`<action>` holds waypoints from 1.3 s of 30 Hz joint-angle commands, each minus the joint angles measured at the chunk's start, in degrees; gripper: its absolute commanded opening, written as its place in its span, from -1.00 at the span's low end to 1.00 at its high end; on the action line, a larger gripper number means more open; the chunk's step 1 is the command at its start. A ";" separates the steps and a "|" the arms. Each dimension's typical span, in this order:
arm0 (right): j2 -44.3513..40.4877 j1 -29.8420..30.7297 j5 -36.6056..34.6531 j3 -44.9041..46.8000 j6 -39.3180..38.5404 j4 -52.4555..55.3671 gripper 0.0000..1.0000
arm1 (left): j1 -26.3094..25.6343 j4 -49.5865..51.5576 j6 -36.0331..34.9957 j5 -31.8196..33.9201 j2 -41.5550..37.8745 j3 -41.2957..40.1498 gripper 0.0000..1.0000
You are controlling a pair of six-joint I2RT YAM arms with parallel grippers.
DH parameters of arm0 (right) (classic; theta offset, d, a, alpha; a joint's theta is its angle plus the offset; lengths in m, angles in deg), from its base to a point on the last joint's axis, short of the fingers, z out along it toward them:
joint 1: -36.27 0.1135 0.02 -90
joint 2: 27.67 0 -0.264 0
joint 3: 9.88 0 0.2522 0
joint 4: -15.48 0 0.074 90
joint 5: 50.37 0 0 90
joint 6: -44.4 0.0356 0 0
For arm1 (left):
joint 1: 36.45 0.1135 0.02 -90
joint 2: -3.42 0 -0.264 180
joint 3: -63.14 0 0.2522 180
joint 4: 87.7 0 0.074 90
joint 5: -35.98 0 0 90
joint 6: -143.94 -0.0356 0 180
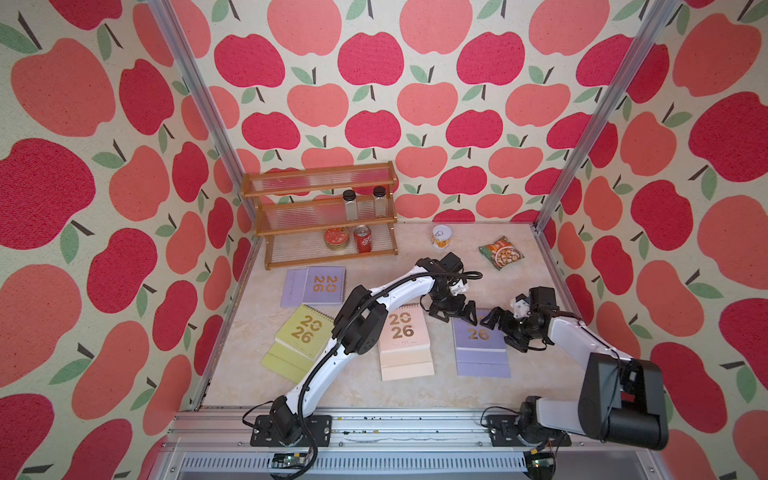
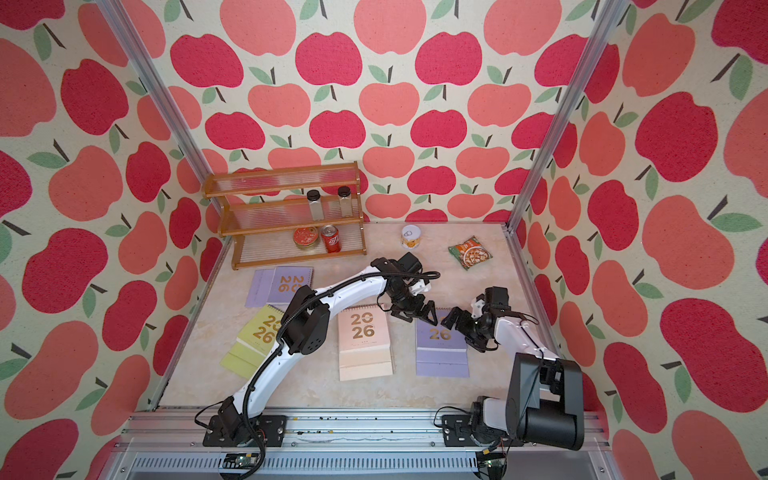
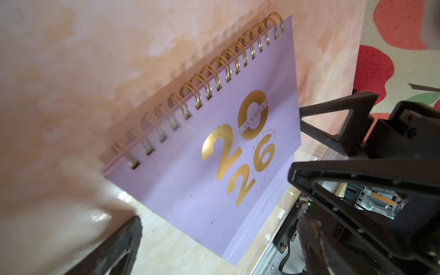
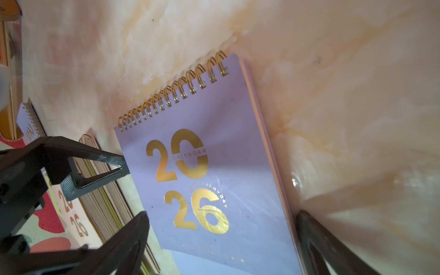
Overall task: Stack the calendars
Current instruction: Pick up the calendar at the center of the board.
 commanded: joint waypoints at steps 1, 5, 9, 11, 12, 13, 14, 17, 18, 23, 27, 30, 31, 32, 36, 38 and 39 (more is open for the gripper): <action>1.77 0.63 1.45 1.21 0.85 -0.71 0.97 | -0.40 3.14 -0.92 -1.16 1.89 2.40 0.98; 2.08 0.72 2.05 1.04 0.71 -1.06 0.96 | -0.36 3.45 -1.00 -1.78 2.73 3.93 0.98; 1.37 0.80 4.81 1.16 1.21 -2.46 0.94 | -0.24 3.19 -0.93 -2.35 3.02 4.31 0.98; 0.17 0.74 7.62 1.29 1.79 -4.11 0.91 | -0.08 2.76 -0.76 -2.83 3.11 4.37 0.98; -0.56 0.73 8.49 1.21 2.00 -4.52 0.90 | 0.03 2.58 -0.69 -3.21 3.19 4.32 0.98; -1.58 0.78 9.29 1.08 2.12 -4.89 0.89 | 0.13 2.36 -0.62 -3.54 3.28 4.35 0.97; -2.85 0.80 10.08 0.94 2.21 -5.26 0.88 | 0.36 2.20 -0.50 -3.94 3.43 4.33 0.97; -6.57 0.78 11.83 0.53 2.44 -5.89 0.86 | 0.86 1.53 -0.23 -5.07 3.54 3.90 0.97; -7.63 0.80 12.37 0.44 2.70 -6.07 0.86 | 0.96 1.35 -0.21 -5.37 3.54 3.86 0.96; -11.45 0.81 15.70 -0.02 3.93 -7.84 0.80 | 1.58 0.59 -0.12 -6.52 3.56 3.95 0.96; -11.51 0.81 18.08 0.13 4.66 -8.74 0.68 | 2.14 0.33 -0.19 -6.98 3.48 3.96 0.95; -11.01 0.89 19.64 0.92 5.44 -9.87 0.45 | 2.56 0.33 -0.40 -7.06 3.31 4.02 0.95; -10.97 0.89 19.90 1.23 5.63 -10.23 0.37 | 2.71 0.25 -0.46 -7.07 3.20 3.96 0.95; -10.89 0.89 20.00 1.42 5.72 -10.39 0.28 | 2.80 0.24 -0.54 -7.07 3.13 4.00 0.95; -10.24 1.20 20.35 1.56 5.44 -10.44 0.10 | 3.19 -0.19 -0.65 -7.37 2.97 3.97 0.95; -9.45 1.69 20.48 1.26 5.46 -10.42 0.08 | 3.27 -0.28 -0.77 -7.55 2.93 3.97 0.95; -9.11 2.28 20.14 1.19 5.33 -10.29 0.08 | 3.28 -0.34 -0.83 -7.74 2.93 3.96 0.95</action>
